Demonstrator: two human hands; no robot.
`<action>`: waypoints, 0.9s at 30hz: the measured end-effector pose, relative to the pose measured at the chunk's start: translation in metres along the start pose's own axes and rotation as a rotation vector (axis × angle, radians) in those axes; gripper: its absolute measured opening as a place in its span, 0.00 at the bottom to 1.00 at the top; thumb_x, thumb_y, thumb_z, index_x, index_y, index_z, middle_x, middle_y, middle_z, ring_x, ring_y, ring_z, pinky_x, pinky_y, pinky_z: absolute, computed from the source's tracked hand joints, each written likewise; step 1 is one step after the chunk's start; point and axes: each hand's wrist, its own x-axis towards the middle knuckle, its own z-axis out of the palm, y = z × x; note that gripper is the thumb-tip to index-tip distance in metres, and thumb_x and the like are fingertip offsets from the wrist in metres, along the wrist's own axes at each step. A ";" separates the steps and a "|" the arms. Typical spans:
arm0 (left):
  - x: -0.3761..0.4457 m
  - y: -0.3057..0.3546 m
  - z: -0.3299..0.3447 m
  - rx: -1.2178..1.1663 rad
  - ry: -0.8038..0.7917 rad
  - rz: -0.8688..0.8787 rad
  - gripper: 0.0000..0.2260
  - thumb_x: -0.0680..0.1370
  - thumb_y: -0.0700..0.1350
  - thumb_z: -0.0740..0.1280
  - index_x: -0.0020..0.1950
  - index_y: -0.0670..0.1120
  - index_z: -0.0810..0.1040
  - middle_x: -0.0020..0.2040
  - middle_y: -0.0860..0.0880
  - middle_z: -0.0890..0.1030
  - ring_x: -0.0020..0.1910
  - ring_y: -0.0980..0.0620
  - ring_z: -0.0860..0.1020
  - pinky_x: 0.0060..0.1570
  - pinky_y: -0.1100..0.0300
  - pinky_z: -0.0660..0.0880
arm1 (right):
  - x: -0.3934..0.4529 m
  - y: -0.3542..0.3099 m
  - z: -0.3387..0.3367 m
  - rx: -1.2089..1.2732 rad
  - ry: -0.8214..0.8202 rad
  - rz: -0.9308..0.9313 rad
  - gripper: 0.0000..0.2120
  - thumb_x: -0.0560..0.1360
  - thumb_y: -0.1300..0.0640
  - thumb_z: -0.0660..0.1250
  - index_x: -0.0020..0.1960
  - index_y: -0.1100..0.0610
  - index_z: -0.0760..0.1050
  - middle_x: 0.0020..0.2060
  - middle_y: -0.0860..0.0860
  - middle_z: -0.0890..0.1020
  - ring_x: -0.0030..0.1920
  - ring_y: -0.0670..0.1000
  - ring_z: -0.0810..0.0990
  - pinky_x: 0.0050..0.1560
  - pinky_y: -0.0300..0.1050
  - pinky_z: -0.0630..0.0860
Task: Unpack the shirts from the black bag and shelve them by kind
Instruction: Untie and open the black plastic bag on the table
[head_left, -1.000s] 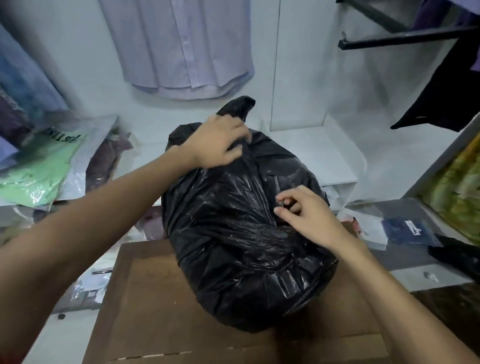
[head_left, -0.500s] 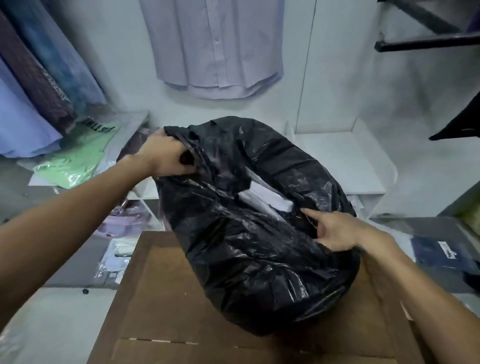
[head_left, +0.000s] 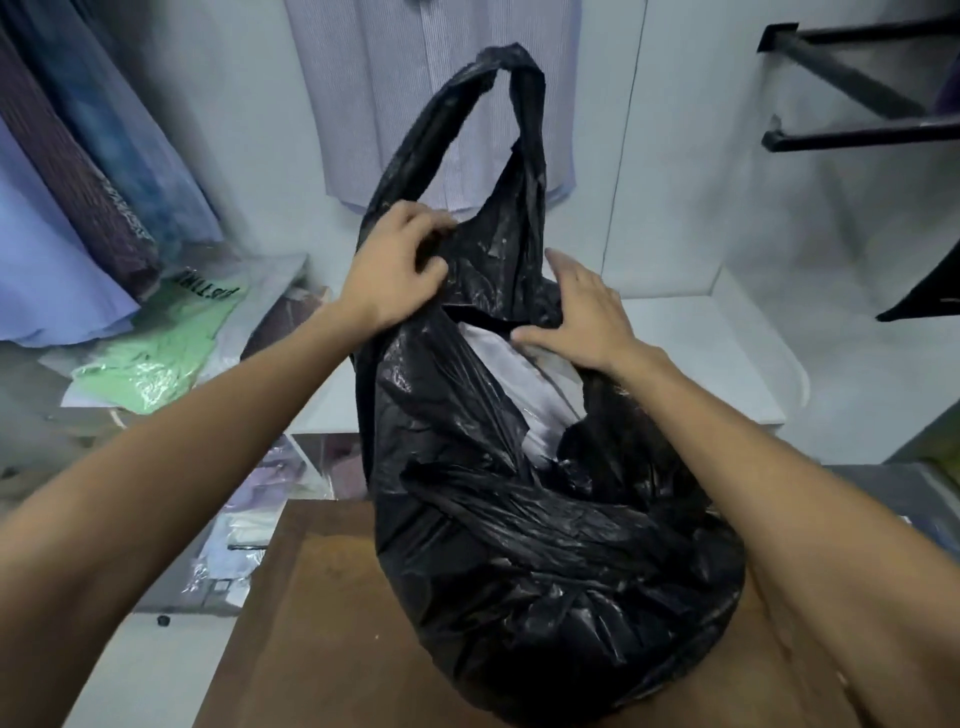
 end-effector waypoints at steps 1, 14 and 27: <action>-0.002 -0.003 0.005 0.117 -0.002 0.064 0.23 0.73 0.50 0.68 0.69 0.49 0.78 0.66 0.44 0.76 0.66 0.42 0.74 0.68 0.54 0.67 | 0.012 0.000 -0.003 0.044 -0.049 -0.014 0.35 0.76 0.41 0.73 0.76 0.57 0.66 0.71 0.56 0.75 0.71 0.59 0.73 0.60 0.47 0.70; -0.016 -0.096 -0.004 0.145 -0.622 -0.293 0.20 0.73 0.32 0.63 0.58 0.48 0.85 0.49 0.43 0.85 0.54 0.41 0.81 0.58 0.52 0.75 | 0.030 0.054 -0.049 -0.075 -0.112 -0.185 0.46 0.66 0.25 0.72 0.77 0.29 0.54 0.66 0.52 0.78 0.65 0.55 0.77 0.67 0.54 0.73; -0.063 -0.137 -0.031 -0.494 -0.636 -0.410 0.34 0.72 0.19 0.65 0.66 0.54 0.78 0.53 0.59 0.82 0.56 0.57 0.80 0.57 0.71 0.74 | 0.042 0.094 -0.039 -0.216 -0.314 0.054 0.35 0.55 0.27 0.79 0.52 0.49 0.81 0.52 0.51 0.79 0.56 0.55 0.75 0.61 0.49 0.73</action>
